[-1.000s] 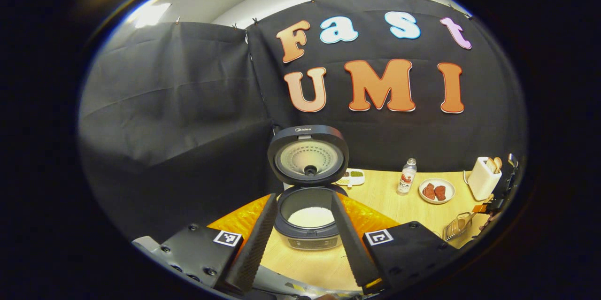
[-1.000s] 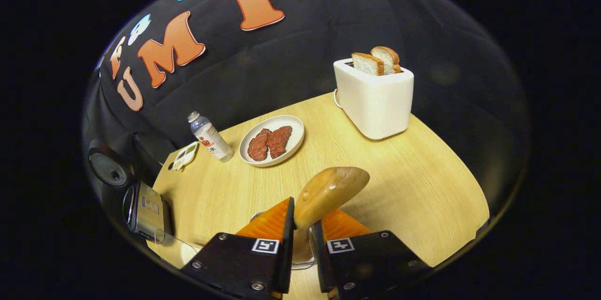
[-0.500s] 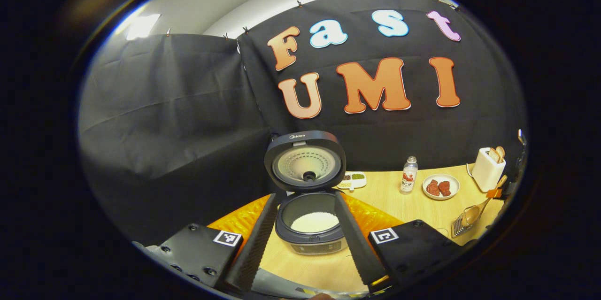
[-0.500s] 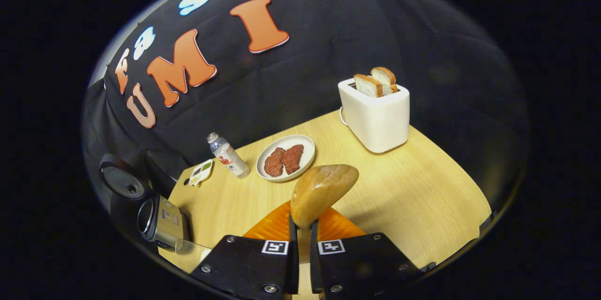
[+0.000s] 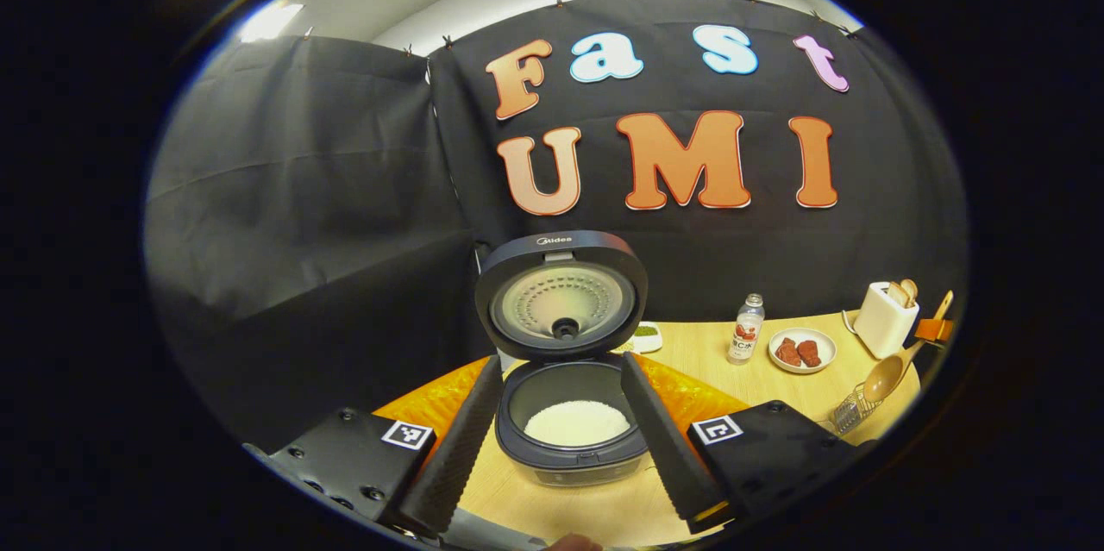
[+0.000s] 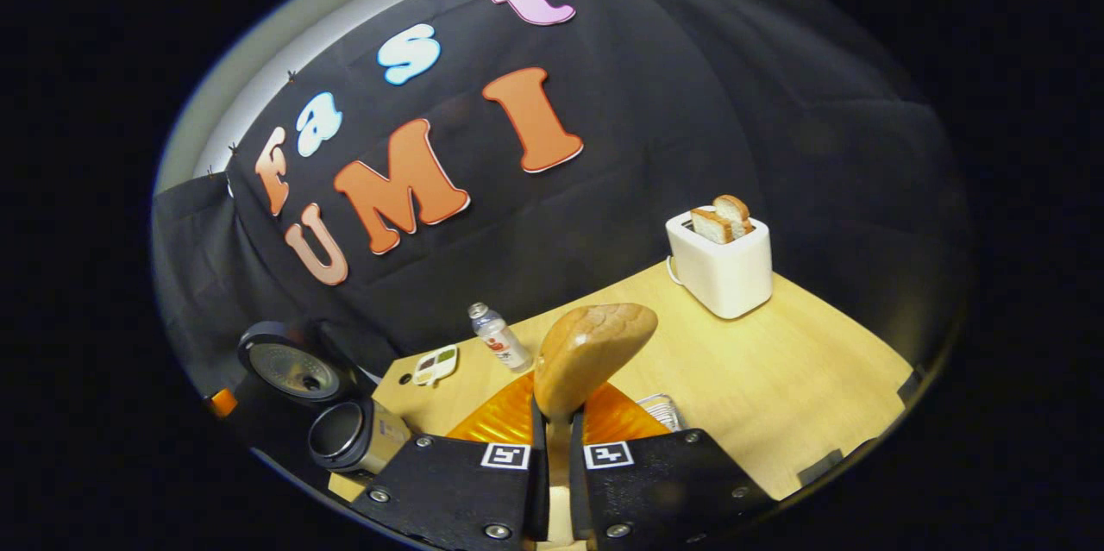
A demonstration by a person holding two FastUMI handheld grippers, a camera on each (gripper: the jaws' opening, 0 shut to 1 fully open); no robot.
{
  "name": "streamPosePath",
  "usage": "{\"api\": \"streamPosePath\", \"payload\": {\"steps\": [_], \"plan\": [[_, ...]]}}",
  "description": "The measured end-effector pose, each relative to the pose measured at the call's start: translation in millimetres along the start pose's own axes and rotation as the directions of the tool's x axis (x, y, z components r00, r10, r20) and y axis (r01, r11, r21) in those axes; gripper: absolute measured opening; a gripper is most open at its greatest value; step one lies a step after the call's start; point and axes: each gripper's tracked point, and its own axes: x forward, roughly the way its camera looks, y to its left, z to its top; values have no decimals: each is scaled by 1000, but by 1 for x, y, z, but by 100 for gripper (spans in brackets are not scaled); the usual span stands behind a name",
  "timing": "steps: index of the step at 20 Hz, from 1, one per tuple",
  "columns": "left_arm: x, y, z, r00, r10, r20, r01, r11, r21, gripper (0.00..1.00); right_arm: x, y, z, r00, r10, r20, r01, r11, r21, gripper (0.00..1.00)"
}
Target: Close the left gripper, press the button to open the rice cooker; take a wooden spoon from the chopstick holder with the right hand, scoop a spoonful of rice and pour it into the rice cooker, then put the wooden spoon back into the chopstick holder.
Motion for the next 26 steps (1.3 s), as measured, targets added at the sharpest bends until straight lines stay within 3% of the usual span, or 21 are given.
{"api": "streamPosePath", "payload": {"steps": [1, 6, 9, 14, 16, 19, 20, 24, 26], "plan": [[3, 6, -2, 1000, -7, -4, 7, 1000, -1, 94, -3, 8, -11, 1000, 0, -9, 0, 1000, -16, 9], [20, 26, -23, 999, -32, -43, 31, 999, -12, 94, -6, 57, -67, 995, 10, -100, -26, 987, -156, 8], [24, 35, -34, 997, -33, -64, 32, 999, -17, 94, -2, 64, -94, 993, -31, -116, -5, 956, -294, 9], [28, 56, -48, 997, -11, -81, 12, 1000, 8, 94, 10, 65, -126, 989, -124, -83, 57, 829, -557, 9], [27, 68, -47, 997, 11, -73, -9, 1000, 19, 94, 18, 68, -137, 989, -140, -42, 84, 781, -619, 9], [27, 82, -47, 997, 27, -71, -26, 1000, 13, 94, 20, 67, -154, 986, -164, 16, 125, 682, -721, 7], [27, 86, -51, 997, 33, -77, -32, 999, 12, 94, 20, 66, -158, 984, -175, 33, 143, 667, -731, 7], [29, 94, -58, 994, 45, -96, -44, 999, 13, 94, 18, 69, -170, 984, -164, 74, 165, 661, -732, 6], [32, 96, -59, 994, 41, -102, -40, 999, 14, 94, 15, 71, -173, 984, -153, 96, 176, 685, -707, 6]]}}
